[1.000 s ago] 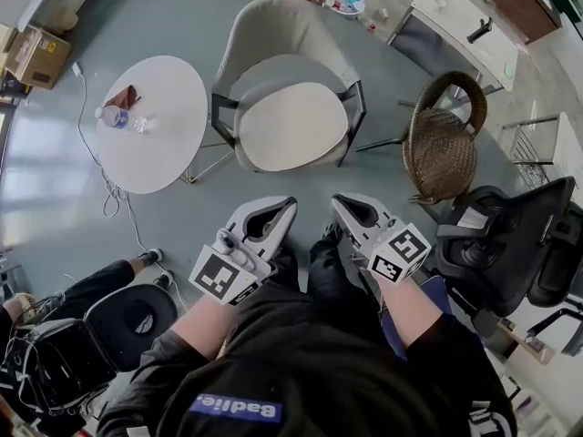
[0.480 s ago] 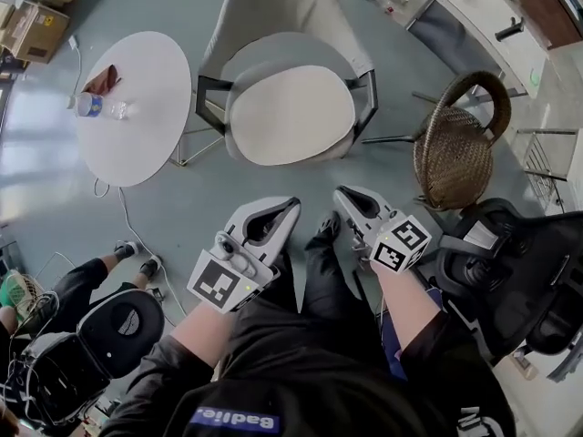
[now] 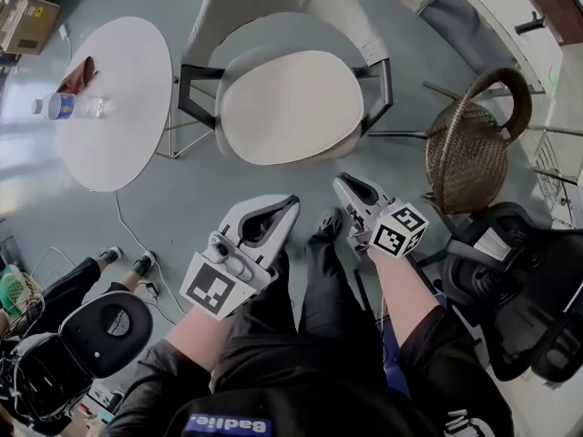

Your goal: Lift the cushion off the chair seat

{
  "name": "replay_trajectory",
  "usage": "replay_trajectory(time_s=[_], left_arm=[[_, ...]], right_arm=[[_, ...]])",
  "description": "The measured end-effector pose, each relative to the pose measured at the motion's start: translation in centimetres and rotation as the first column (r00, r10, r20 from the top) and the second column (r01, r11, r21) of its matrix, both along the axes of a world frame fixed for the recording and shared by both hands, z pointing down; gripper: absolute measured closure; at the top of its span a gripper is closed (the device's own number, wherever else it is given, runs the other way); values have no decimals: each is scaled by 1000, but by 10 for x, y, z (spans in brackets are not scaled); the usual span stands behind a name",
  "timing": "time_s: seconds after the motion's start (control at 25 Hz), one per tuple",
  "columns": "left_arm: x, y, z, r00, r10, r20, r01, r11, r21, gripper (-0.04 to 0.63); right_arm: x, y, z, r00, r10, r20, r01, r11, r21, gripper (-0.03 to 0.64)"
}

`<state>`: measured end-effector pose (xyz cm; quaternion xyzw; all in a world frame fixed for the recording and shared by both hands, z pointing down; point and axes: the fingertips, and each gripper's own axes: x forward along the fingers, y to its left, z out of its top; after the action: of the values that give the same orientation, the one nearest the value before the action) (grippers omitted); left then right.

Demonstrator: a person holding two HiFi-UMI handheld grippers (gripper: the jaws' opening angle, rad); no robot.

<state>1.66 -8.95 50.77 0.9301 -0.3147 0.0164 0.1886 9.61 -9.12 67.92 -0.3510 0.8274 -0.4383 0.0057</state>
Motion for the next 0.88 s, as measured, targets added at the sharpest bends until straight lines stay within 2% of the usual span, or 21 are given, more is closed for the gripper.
replay_trajectory(time_s=[0.2,0.4,0.72,0.88], left_arm=[[1,-9,23,1000,15,3,-15,1000,-5,583],[-2,-16,41,1000,30,2,-30,1000,-5,583],[-11,-17,63,999,40,11,-40,999,-27,583],[-16,-17,72,999,43,11,-42,998,-42,583]], right_arm=[[1,-11,50,999,36,30,-34,997,-69,574],[-1,-13,99,995,76,57,-67,986,-154,509],[-10,-24,157,957,211,198,-134,929,-344,432],[-14,-32,169,939,250,236,-144,910,-389,416]])
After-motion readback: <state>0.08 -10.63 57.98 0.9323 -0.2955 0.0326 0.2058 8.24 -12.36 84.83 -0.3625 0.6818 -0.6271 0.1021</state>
